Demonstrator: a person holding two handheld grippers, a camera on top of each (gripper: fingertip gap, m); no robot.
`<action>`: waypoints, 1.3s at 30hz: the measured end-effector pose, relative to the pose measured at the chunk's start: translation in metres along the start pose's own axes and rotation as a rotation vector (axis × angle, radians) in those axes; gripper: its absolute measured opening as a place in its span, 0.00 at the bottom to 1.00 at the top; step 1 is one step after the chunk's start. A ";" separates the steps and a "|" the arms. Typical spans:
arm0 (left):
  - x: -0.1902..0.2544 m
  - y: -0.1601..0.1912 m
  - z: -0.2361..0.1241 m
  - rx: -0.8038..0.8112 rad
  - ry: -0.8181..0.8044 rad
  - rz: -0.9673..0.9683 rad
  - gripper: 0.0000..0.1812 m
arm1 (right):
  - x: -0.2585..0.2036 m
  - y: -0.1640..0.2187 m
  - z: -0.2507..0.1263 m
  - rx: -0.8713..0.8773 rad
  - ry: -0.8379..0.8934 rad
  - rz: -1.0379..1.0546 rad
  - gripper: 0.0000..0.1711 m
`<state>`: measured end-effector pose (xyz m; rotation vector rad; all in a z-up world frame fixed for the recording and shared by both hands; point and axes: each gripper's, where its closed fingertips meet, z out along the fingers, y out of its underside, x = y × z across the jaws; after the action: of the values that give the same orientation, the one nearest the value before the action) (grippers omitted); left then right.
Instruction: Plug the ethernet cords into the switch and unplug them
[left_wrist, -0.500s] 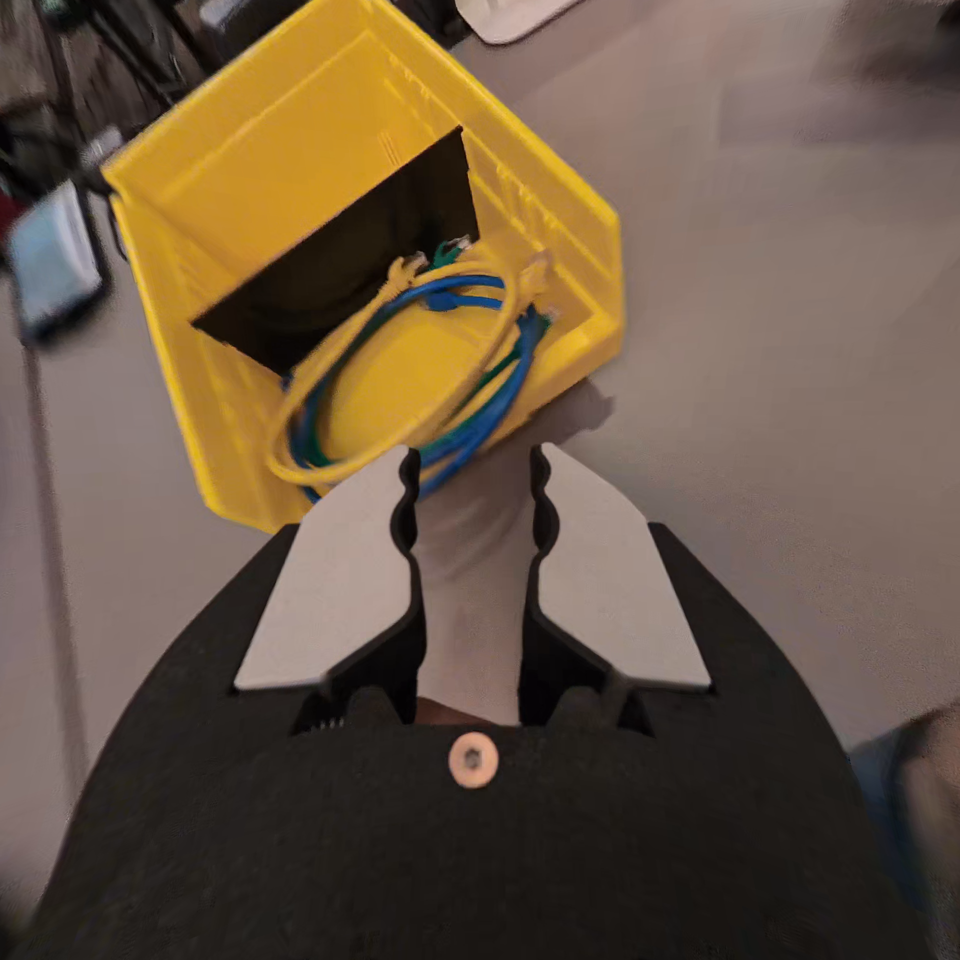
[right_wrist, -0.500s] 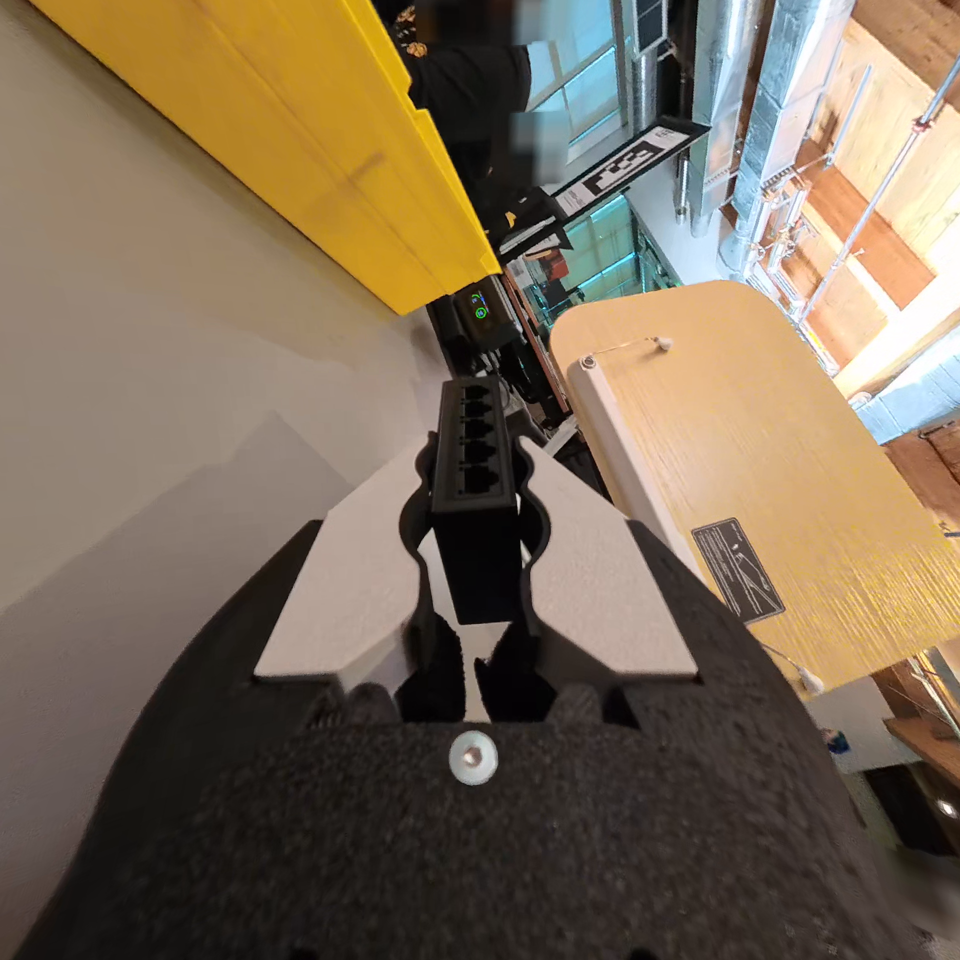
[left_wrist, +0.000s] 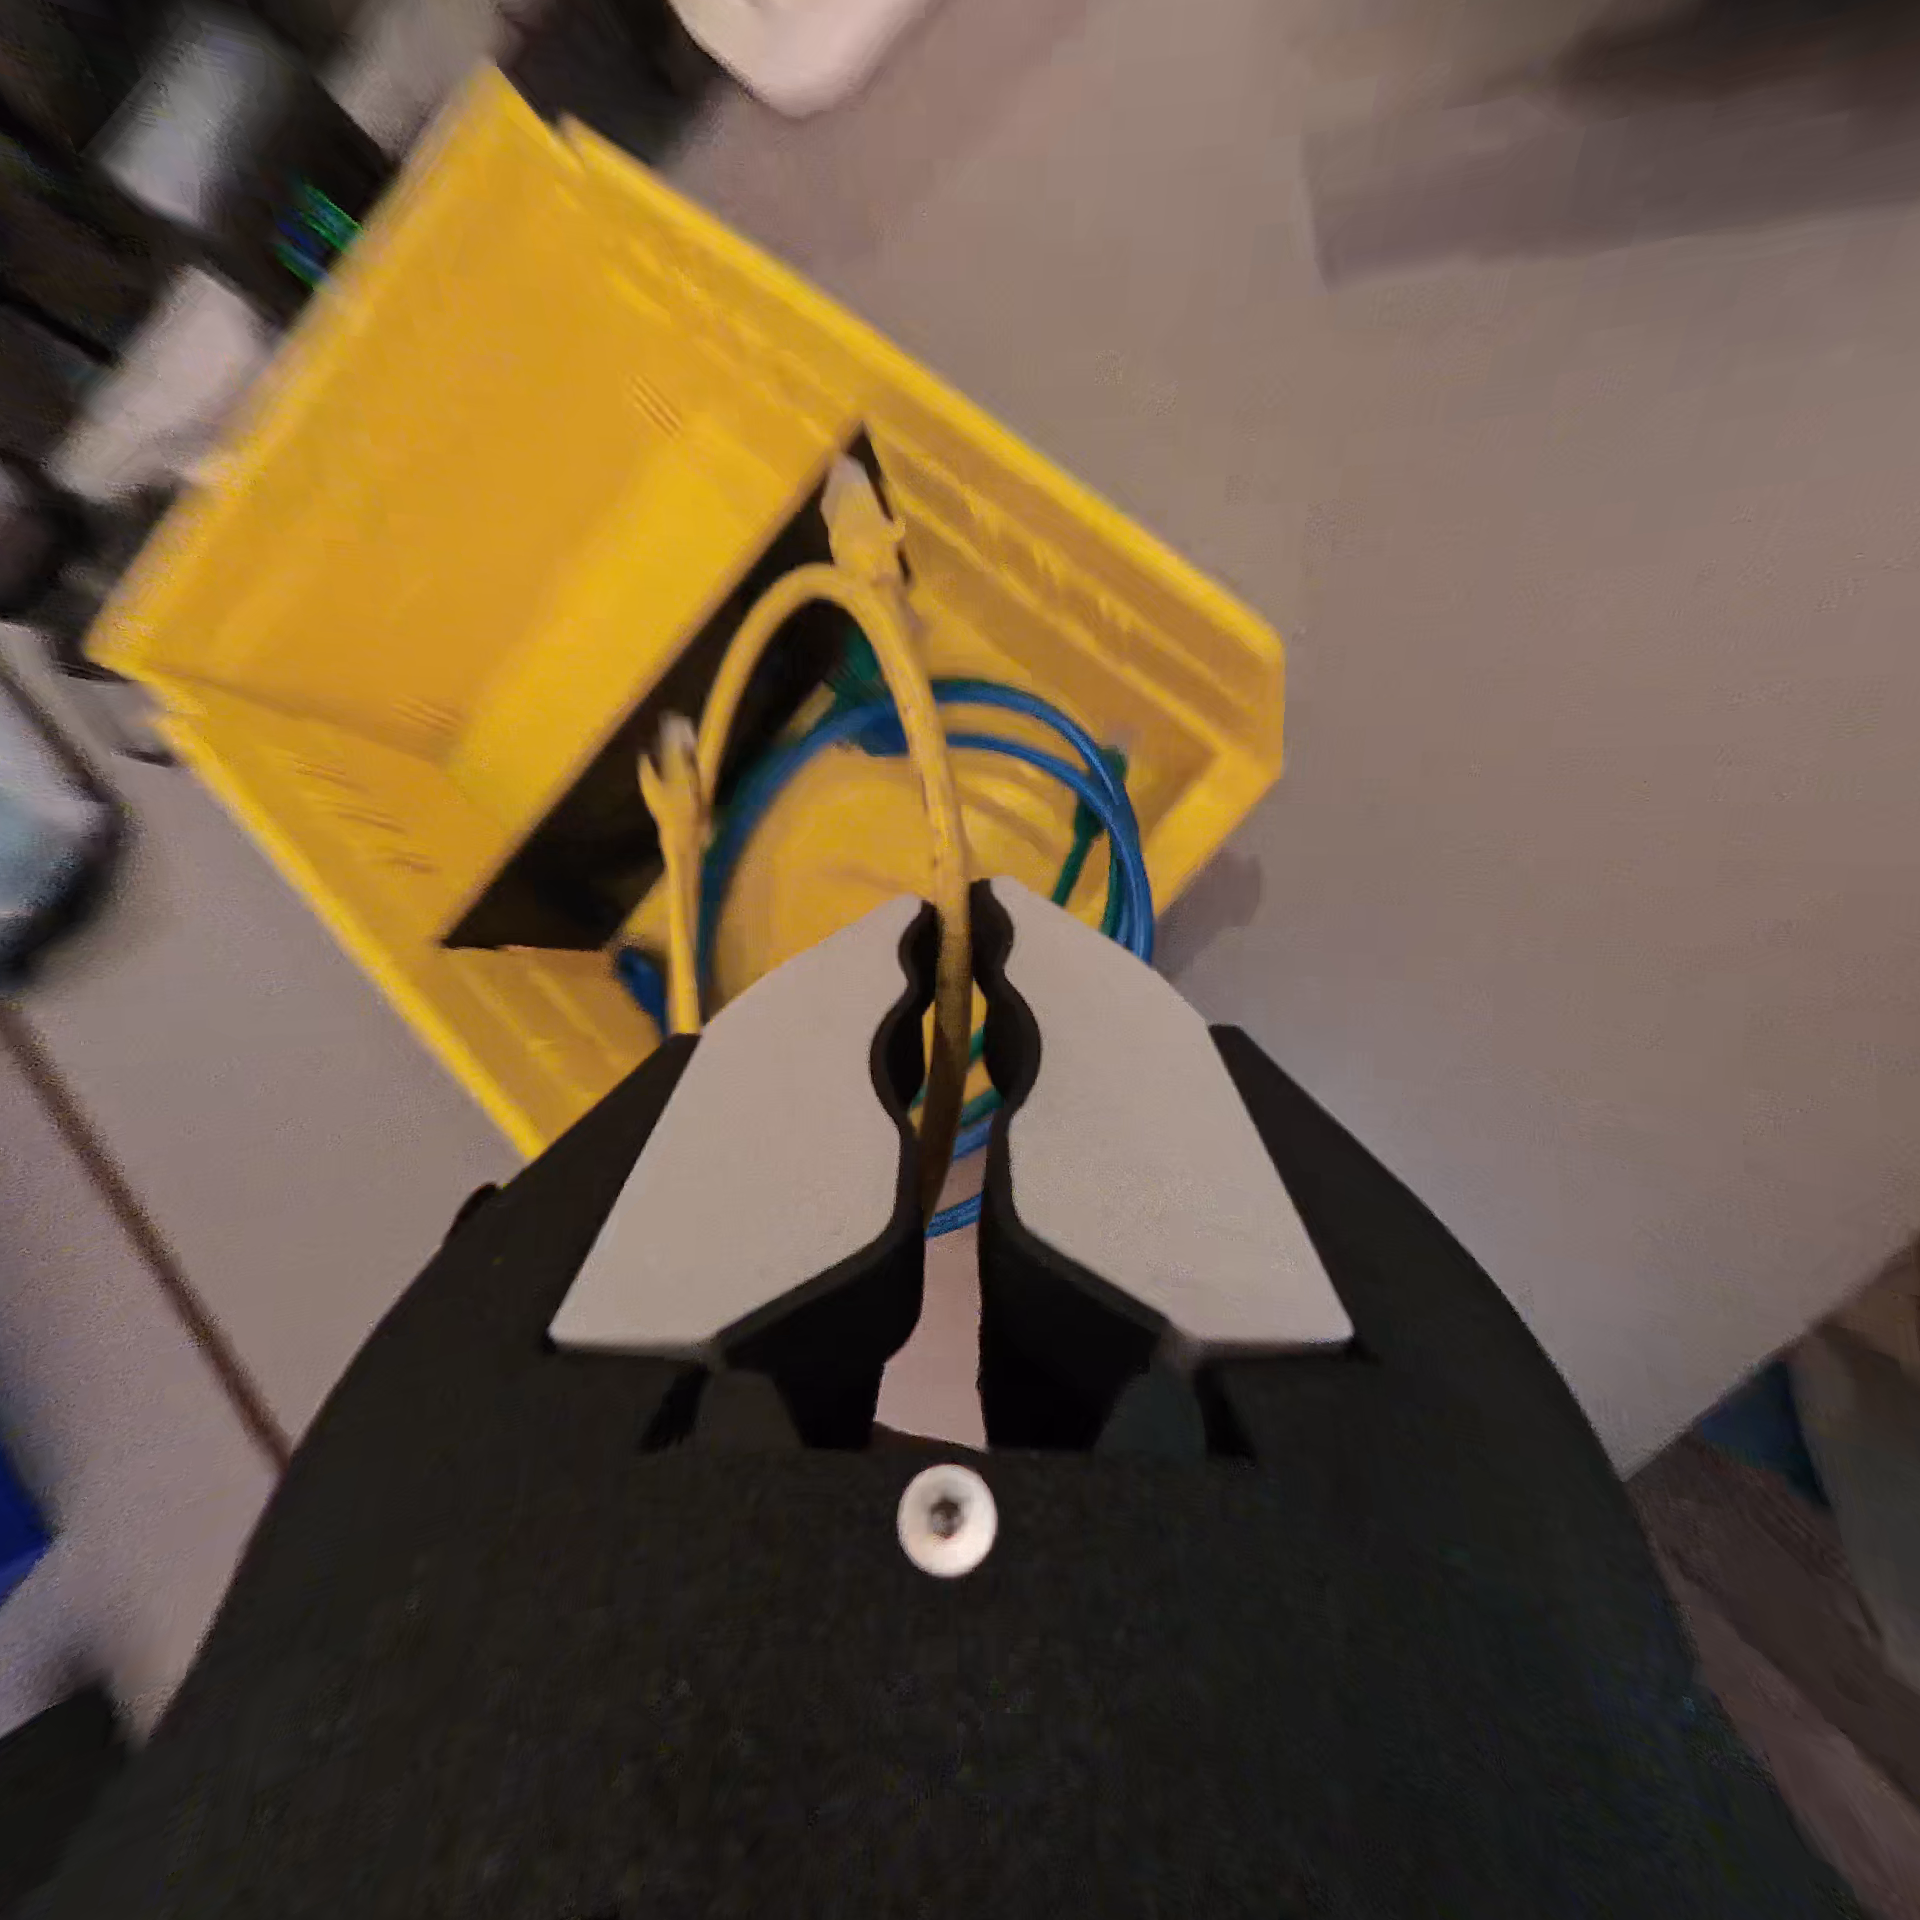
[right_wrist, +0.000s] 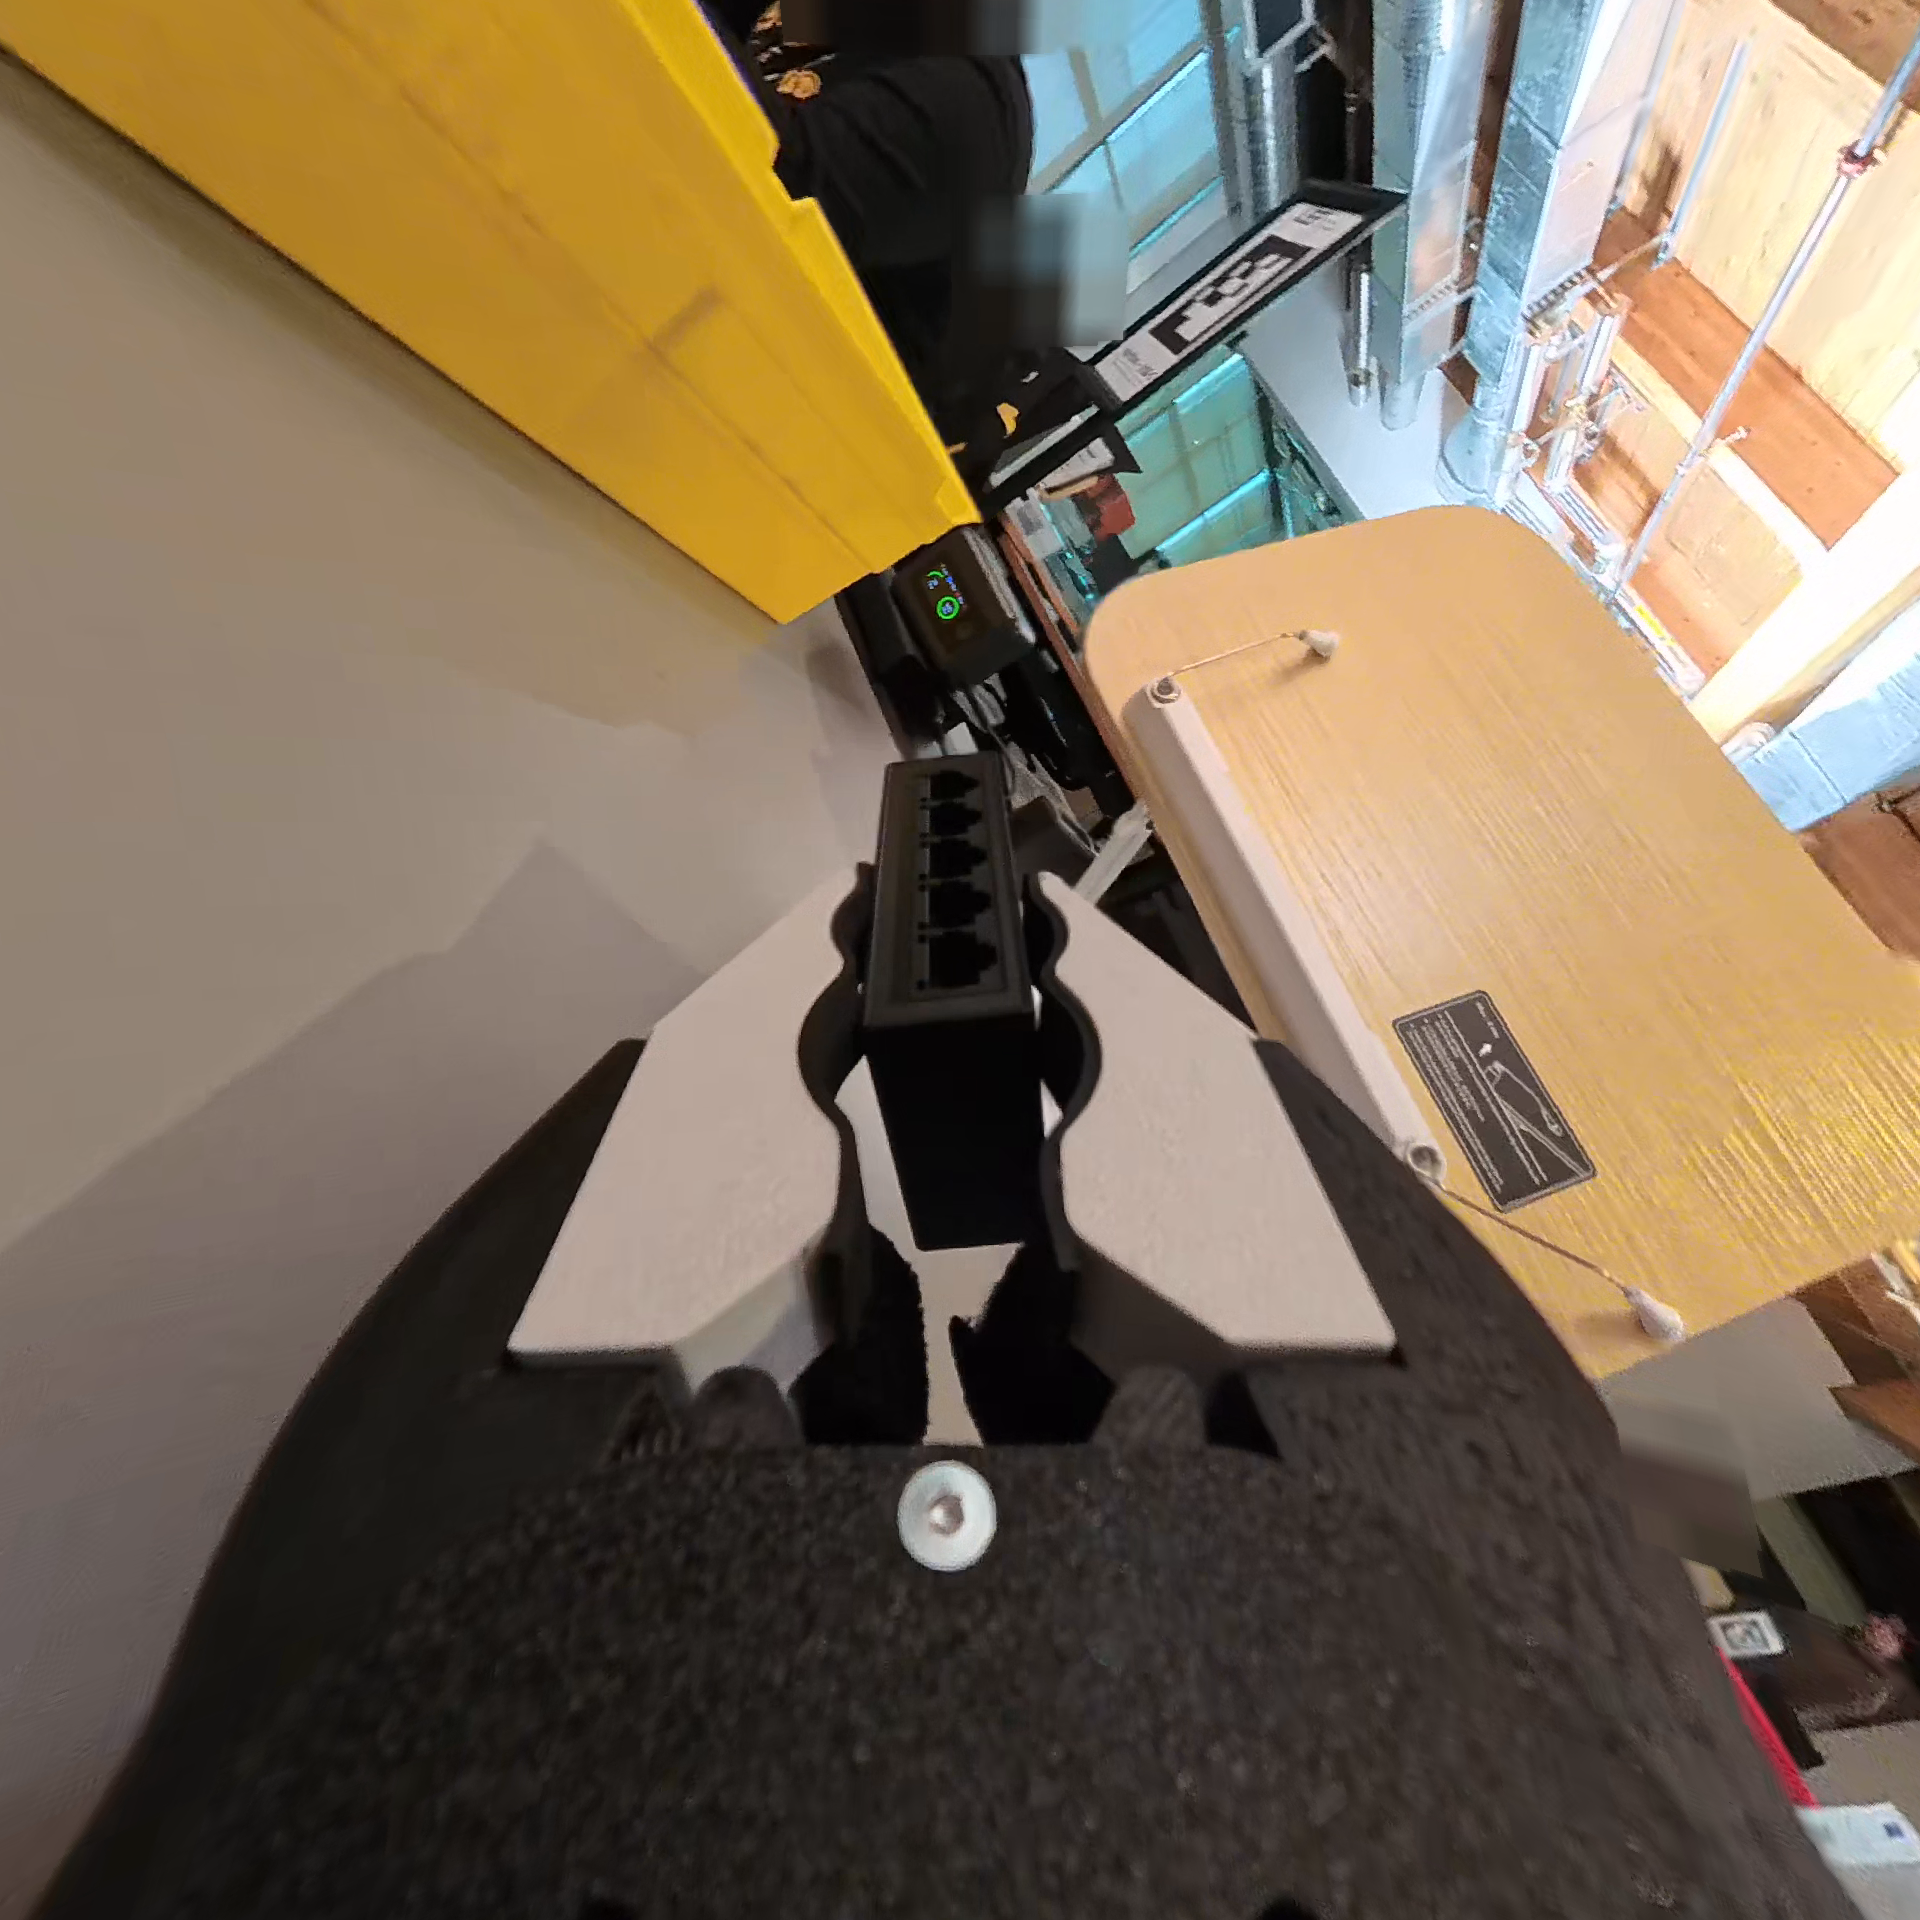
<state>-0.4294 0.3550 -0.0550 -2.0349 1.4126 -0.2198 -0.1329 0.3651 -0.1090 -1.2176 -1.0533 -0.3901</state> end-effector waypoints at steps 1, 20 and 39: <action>0.002 -0.015 -0.015 0.053 -0.065 0.005 0.03 | 0.004 0.001 -0.001 0.000 0.016 0.017 0.16; 0.321 -0.070 0.108 0.091 0.194 -0.061 0.16 | 0.042 0.002 -0.012 0.080 0.111 0.260 0.16; 0.164 -0.036 0.144 -0.014 -0.012 -0.232 0.03 | 0.024 -0.007 -0.009 0.095 0.019 0.167 0.16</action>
<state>-0.2659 0.2755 -0.1815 -2.2067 1.1715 -0.2959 -0.1219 0.3611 -0.0856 -1.2046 -0.9358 -0.2194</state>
